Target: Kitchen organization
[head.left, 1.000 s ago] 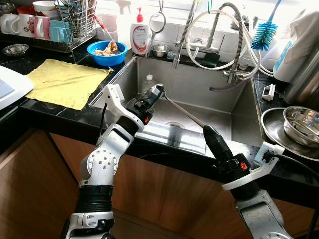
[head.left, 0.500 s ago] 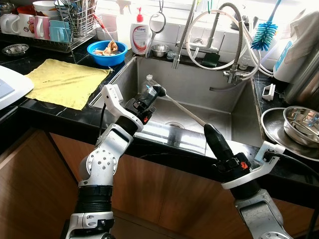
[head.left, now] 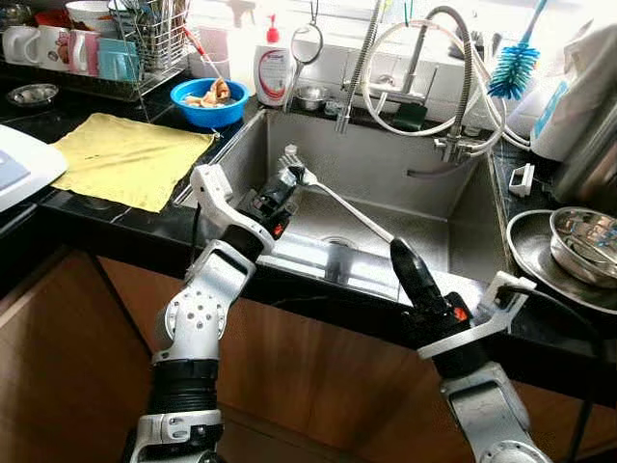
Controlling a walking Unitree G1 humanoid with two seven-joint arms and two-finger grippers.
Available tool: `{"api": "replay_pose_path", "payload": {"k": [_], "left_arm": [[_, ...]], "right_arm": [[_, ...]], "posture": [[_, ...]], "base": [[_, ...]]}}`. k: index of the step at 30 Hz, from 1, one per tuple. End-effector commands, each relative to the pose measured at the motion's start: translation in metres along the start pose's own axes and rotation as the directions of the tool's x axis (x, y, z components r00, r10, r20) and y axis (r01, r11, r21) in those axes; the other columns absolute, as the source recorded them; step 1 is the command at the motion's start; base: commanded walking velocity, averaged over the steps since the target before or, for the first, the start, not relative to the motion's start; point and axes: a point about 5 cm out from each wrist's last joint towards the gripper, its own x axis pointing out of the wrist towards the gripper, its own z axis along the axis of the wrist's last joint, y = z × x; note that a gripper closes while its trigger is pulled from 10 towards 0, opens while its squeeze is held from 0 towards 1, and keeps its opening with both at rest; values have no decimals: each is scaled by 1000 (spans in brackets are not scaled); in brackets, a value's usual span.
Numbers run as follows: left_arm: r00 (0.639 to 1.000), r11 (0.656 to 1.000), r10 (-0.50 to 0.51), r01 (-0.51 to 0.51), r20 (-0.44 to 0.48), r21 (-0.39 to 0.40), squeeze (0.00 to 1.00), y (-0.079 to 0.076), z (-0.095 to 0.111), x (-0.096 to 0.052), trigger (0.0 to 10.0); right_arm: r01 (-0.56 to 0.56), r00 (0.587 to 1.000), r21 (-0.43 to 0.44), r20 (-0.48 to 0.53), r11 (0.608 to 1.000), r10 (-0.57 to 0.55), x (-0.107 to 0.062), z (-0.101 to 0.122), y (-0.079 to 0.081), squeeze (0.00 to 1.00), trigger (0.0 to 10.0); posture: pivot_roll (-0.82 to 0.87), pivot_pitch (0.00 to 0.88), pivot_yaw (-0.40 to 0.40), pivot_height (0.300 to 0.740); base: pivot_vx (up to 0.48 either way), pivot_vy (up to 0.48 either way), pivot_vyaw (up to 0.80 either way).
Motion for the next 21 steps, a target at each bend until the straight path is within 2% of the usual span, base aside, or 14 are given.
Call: {"api": "replay_pose_path", "payload": {"k": [1, 9, 10, 11, 12, 14, 17, 18, 19, 20, 21], "left_arm": [[999, 1000, -9, 9, 43, -3, 0, -5, 8, 5, 0], [992, 998, 59, -58, 108, -6, 0, 2, 18, 4, 0], [986, 995, 96, -99, 134, 13, 0, 6, 22, 5, 0], [982, 992, 118, -123, 147, 23, 0, 8, 24, 5, 0], [978, 989, 139, -146, 158, 33, 0, 10, 26, 5, 0], [960, 969, 198, -223, 196, 111, 0, 16, 32, 4, 0], [926, 910, 277, -338, 256, 238, 0, 24, 40, 2, 0], [926, 910, 277, -338, 256, 238, 0, 24, 40, 2, 0], [900, 860, 328, -410, 287, 305, 0, 32, 41, -1, 8902], [890, 839, 343, -434, 302, 327, 0, 34, 42, -3, 10000], [890, 839, 343, -434, 302, 327, 0, 34, 42, -3, 10000]], "right_arm": [[36, 999, -5, -12, 999, -36, -2, -1, -5, 1000, 10000], [56, 998, -41, -32, 998, -57, -3, -3, -7, 1000, 10000], [73, 997, -56, -29, 996, -75, -3, -2, -9, 757, 10000], [79, 996, -66, -28, 995, -81, -3, -2, -10, 8, 10000], [83, 996, -75, -28, 994, -85, -4, -1, -11, 0, 10000], [113, 993, -106, -11, 988, -114, -4, 3, -14, 0, 10000], [142, 987, -196, -44, 970, -153, -5, 5, -19, 0, 10000], [142, 987, -196, -44, 970, -153, -5, 5, -19, 0, 10000], [133, 983, -267, -86, 955, -161, -6, 1, -19, 0, 10000], [138, 982, -287, -88, 948, -169, -6, 1, -19, 0, 10000], [138, 982, -287, -88, 948, -169, -6, 1, -19, 0, 10000]], "posture": [[66, 0, -83, 740], [66, 0, -83, 740], [67, 0, -85, 740], [67, 0, -84, 740], [67, 0, -84, 740], [67, 0, -84, 740], [65, 0, -82, 740], [65, 0, -82, 740], [61, 0, -79, 740], [60, 0, -79, 740], [60, 0, -79, 740]], "base": [[0, 0, 0], [0, 0, 0], [0, 0, 0], [0, 0, 0], [0, 0, 0], [0, 0, 0], [0, 0, 0], [0, 0, 0], [0, 0, 0], [0, 0, 0], [0, 0, 0]]}}
